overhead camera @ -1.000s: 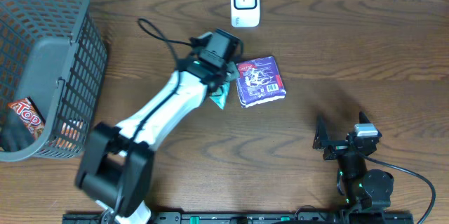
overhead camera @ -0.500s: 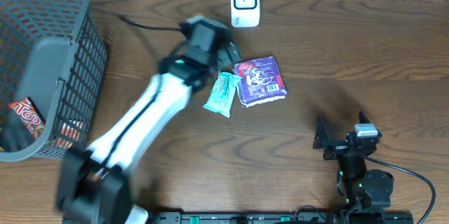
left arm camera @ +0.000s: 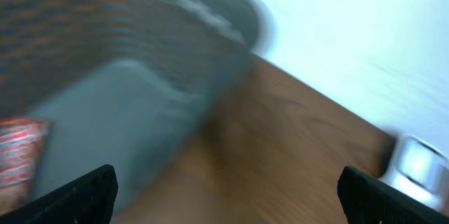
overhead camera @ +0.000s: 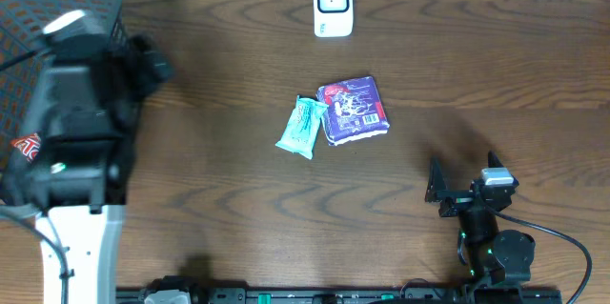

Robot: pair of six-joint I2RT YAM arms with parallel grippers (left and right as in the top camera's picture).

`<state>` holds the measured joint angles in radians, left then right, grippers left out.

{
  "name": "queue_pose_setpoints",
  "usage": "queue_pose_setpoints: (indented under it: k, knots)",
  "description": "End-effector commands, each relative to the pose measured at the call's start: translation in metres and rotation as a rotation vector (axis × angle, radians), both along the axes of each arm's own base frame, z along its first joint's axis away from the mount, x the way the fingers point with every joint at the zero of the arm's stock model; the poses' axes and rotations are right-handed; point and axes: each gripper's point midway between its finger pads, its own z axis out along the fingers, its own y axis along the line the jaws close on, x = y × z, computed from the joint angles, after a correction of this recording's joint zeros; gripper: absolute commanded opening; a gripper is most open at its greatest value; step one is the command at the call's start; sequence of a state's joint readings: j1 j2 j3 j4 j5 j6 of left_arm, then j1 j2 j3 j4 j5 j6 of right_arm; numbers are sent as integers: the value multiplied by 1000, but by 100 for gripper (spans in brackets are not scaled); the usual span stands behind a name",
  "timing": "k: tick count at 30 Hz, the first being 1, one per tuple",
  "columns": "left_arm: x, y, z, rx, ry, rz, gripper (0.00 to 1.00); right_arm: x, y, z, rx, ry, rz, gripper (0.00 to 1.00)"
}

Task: Scan the item barcode
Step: 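Reach the left gripper into the basket and grasp the red Top bar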

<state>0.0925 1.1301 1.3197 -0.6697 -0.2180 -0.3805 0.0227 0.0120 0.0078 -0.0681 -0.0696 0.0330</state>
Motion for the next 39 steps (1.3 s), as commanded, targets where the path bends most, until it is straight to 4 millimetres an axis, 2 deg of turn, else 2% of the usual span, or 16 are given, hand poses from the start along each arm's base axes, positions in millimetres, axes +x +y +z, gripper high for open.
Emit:
queue_pose_setpoints:
  k: [1,6,11,16,22,26,32,39]
  knots:
    - [-17,46,0,34,30,140,100,0,-2,-1,-5,0,-12,99]
    - [-31,93,-14,-78,12,357,100,0,-2,-1,-5,0,-12,99]
    - [-29,130,-32,-153,-3,505,99,0,-2,-1,-5,0,-12,99]
    - [-29,166,-65,-160,79,585,99,0,-2,-1,-5,0,-12,99]
    - [-51,198,-102,-141,229,681,99,0,-2,-1,-5,0,-12,99]
    - [-56,207,-120,-161,281,706,99,0,-2,-1,-5,0,-12,99]
    - [-56,208,-154,-185,391,699,99,0,-2,-1,-5,0,-12,99]
    - [-58,207,-218,-150,686,536,99,0,-2,-1,-5,0,-12,99]
